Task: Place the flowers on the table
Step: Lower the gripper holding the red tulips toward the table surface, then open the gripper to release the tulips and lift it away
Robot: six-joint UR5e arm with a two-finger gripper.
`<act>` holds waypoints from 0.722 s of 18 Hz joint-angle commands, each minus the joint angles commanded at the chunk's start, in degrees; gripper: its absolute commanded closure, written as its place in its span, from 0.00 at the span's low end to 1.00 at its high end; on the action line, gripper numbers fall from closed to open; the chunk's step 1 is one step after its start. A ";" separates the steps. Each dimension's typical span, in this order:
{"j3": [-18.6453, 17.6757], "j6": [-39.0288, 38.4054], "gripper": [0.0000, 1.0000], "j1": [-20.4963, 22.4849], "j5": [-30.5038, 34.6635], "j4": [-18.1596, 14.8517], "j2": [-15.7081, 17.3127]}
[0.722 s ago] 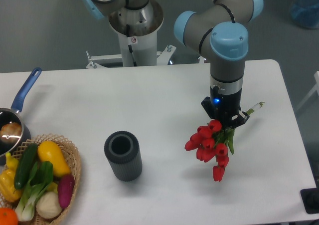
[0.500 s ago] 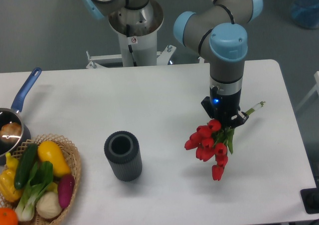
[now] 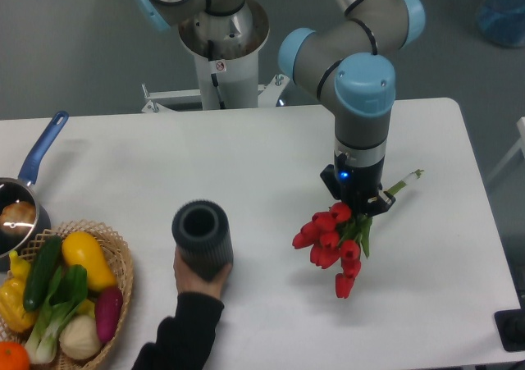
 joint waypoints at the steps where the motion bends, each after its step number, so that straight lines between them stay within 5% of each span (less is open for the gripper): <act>1: -0.09 0.00 0.71 -0.26 0.00 0.00 -0.17; 4: -0.53 0.09 0.41 -0.44 0.09 -0.09 -0.88; 6: -0.79 0.09 0.00 -0.44 0.00 -0.09 -0.97; 13: -0.62 0.26 0.00 -0.44 -0.26 0.70 -0.88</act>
